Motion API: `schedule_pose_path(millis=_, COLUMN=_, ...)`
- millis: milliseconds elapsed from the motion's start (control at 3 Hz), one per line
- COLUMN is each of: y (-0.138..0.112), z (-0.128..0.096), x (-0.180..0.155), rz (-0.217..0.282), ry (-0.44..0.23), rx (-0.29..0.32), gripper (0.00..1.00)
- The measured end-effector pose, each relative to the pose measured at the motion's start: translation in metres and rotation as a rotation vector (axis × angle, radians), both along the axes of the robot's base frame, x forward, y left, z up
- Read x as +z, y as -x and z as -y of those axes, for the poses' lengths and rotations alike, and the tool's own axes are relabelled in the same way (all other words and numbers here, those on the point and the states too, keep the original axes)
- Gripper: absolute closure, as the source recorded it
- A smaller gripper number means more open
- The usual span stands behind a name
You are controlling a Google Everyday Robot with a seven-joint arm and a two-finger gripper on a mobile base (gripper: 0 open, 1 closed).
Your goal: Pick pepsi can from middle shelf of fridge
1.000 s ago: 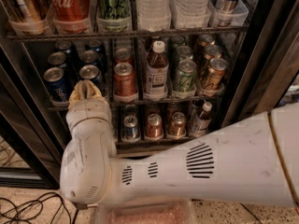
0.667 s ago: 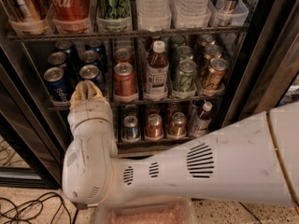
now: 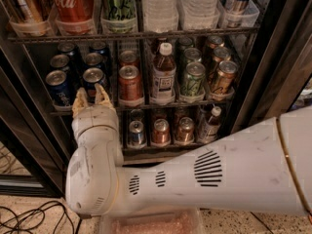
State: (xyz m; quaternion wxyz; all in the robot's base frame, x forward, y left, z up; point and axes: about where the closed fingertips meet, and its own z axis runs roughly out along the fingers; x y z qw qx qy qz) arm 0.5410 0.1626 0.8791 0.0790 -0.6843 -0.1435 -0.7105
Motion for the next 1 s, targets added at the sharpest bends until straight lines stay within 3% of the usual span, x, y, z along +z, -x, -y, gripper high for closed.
schedule_pose_path(millis=1000, y=0.0000, z=-0.0092, x=-0.0066, rz=0.000, ry=-0.016, rx=0.009, gripper=0.44)
